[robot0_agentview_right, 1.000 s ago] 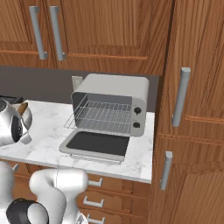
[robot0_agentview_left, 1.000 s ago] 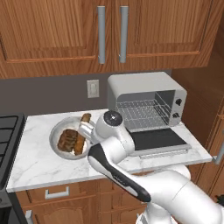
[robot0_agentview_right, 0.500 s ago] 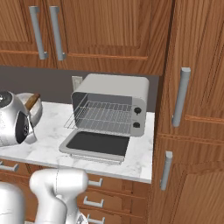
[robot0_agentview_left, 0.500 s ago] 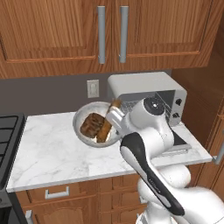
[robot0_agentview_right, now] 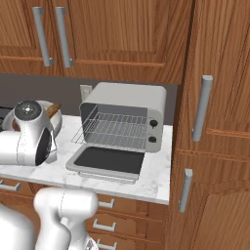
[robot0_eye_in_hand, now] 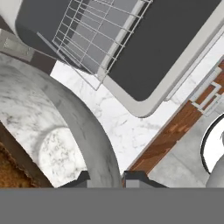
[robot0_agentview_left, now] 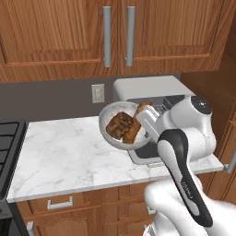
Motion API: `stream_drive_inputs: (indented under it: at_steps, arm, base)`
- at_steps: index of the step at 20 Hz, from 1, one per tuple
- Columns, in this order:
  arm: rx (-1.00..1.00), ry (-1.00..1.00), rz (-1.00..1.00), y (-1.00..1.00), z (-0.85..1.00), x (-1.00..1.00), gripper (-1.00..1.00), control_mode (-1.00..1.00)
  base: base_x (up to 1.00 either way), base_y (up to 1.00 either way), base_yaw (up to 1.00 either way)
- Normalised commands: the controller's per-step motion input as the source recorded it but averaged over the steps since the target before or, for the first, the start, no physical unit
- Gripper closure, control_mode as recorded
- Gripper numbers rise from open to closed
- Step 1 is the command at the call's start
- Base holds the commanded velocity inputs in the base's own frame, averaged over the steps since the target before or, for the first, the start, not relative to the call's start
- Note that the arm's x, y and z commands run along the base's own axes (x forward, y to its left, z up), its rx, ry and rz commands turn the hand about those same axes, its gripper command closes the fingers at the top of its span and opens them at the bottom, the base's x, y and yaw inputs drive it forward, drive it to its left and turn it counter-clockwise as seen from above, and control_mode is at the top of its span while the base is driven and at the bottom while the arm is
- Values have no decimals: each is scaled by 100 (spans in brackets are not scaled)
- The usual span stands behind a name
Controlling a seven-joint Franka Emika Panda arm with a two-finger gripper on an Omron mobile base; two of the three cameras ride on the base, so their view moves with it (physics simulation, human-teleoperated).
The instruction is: Pick up the heated bread from the toaster oven and place it in the bowl. Then move the bread bowl to the dining counter.
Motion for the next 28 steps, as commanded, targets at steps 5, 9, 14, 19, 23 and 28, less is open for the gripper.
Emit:
stream_drive_inputs:
  at_steps: [5,9,14,19,23,28]
  arm:
    - [0,0,0,0,0,0,100,100]
    - [0,0,0,0,0,0,100,100]
    - [0,0,0,0,0,0,100,100]
    - [0,0,0,0,0,0,100,100]
    - [0,0,0,0,0,0,100,100]
    - [0,0,0,0,0,0,100,100]
  base:
    - [-35,-15,0]
    - [-98,-28,16]
    - [-67,4,75]
    - [-3,0,100]
    - [0,0,100]
    - [0,1,100]
